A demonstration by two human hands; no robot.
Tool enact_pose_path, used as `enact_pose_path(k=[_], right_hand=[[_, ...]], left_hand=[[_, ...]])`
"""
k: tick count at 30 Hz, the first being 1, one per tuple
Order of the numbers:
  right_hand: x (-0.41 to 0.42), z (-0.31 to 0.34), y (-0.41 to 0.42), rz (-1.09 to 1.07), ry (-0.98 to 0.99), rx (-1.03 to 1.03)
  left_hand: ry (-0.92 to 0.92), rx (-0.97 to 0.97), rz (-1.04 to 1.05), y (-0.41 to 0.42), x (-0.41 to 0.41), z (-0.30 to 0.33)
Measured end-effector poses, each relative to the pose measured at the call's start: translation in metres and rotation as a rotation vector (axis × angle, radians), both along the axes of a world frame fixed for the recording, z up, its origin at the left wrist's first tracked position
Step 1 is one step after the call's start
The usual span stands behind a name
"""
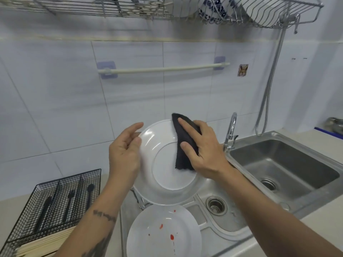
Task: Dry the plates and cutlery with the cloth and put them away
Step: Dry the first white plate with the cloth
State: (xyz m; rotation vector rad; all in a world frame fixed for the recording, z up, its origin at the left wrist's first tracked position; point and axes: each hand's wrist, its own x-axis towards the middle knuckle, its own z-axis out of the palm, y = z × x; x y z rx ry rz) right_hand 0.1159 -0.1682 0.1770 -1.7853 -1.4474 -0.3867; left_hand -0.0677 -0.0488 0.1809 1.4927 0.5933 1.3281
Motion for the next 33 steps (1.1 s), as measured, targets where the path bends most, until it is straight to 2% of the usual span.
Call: enact_pose_path(k=[4,6,9,12,18,22,27,28,30,33], right_hand=[[-0.015,-0.044,-0.009,-0.016,0.367,0.066],[-0.035,-0.066,-0.014,-0.078,0.426,0.123],[-0.066,-0.085,-0.02,-0.171,0.23,0.154],[-0.087,-0.091,-0.017,-0.174,-0.028,0.017],[-0.073,-0.055,0.007,-0.079,-0.211,-0.123],[-0.048,-0.025,0.027,-0.083,-0.129,-0.149],[-0.015,-0.032,0.022,-0.066,0.346,-0.021],[-0.019,-0.038,0.019,-0.078,0.384,-0.007],[-0.036,-0.045,0.016,-0.113,0.318,-0.004],[-0.054,-0.037,0.025,-0.099,0.055,-0.026]], left_hand=[[-0.097,-0.109,0.099,0.0,0.002,-0.008],[-0.106,-0.171,0.114,0.0,0.005,-0.013],[-0.104,-0.297,0.113,-0.004,0.016,-0.021],[-0.063,-0.321,0.054,-0.011,0.028,-0.024],[0.047,-0.257,-0.076,-0.014,0.029,-0.018],[0.024,-0.212,-0.069,-0.018,0.023,-0.019],[-0.03,-0.211,-0.041,-0.01,0.008,-0.011],[-0.03,-0.203,-0.034,-0.008,0.006,-0.01],[-0.014,-0.179,-0.034,-0.007,0.006,-0.008],[0.037,-0.144,-0.052,-0.012,0.014,-0.009]])
